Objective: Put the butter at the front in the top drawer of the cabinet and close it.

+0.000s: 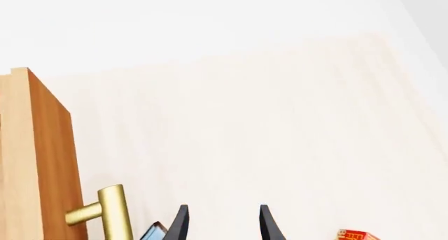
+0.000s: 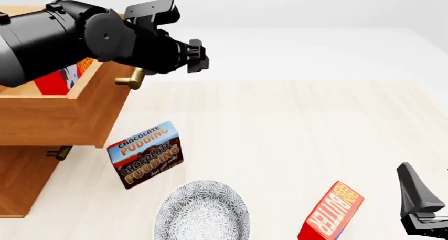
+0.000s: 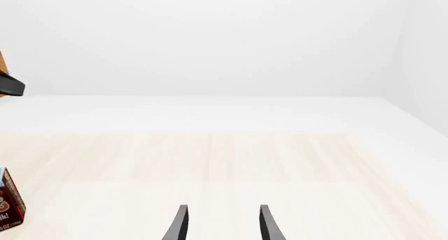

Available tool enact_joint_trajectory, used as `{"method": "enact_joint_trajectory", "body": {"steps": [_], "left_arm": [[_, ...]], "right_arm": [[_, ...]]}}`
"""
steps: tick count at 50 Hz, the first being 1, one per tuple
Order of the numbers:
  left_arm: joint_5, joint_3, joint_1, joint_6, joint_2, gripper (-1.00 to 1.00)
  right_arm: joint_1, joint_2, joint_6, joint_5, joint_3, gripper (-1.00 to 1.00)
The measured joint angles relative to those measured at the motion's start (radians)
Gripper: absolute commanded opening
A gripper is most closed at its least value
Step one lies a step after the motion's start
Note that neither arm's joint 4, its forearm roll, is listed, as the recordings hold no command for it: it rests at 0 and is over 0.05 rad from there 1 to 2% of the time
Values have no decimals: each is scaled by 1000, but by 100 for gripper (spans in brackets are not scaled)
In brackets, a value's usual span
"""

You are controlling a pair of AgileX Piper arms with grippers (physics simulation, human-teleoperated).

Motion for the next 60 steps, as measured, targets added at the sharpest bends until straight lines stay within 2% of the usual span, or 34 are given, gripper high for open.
{"method": "enact_joint_trajectory", "body": {"steps": [24, 60], "left_arm": [[-4, 58, 70, 11, -34, 100], [79, 131, 252, 121, -110, 100]], "right_arm": [[0, 0, 0, 0, 0, 100], [0, 0, 0, 0, 0, 100]]}}
